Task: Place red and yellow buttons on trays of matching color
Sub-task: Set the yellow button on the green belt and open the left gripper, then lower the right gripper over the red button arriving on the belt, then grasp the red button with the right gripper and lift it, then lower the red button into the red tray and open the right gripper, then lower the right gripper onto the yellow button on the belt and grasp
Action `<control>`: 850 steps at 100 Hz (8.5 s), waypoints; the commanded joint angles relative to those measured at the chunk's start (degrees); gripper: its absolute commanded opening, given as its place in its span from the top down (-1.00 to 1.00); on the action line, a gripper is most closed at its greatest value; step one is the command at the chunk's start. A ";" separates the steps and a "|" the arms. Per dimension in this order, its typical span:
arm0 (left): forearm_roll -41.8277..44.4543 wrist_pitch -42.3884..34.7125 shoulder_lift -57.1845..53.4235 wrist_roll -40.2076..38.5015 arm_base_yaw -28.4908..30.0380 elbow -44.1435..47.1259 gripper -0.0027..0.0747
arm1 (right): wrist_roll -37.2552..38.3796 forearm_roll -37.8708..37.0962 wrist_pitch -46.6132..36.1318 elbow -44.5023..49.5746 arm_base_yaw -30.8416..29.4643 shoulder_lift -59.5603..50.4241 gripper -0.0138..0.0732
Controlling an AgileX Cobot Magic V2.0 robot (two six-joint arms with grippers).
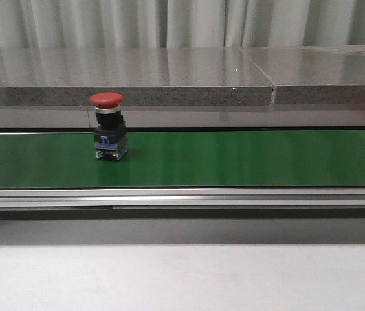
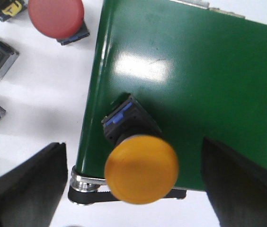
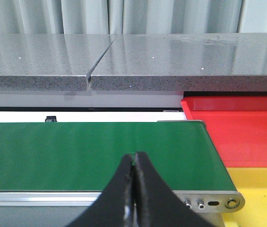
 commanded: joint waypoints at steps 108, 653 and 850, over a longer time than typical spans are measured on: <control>-0.46 -24.69 -48.12 4.05 -19.88 26.86 0.99 | -0.40 -0.51 -4.46 -0.81 -0.22 -0.65 0.84; -0.66 -24.52 -78.85 4.05 -19.88 44.69 0.99 | 6.57 12.41 33.92 -89.93 -24.48 108.40 0.17; -0.66 -24.52 -78.85 4.05 -19.88 44.69 0.99 | -4.44 12.16 51.62 -75.78 0.92 79.50 -0.63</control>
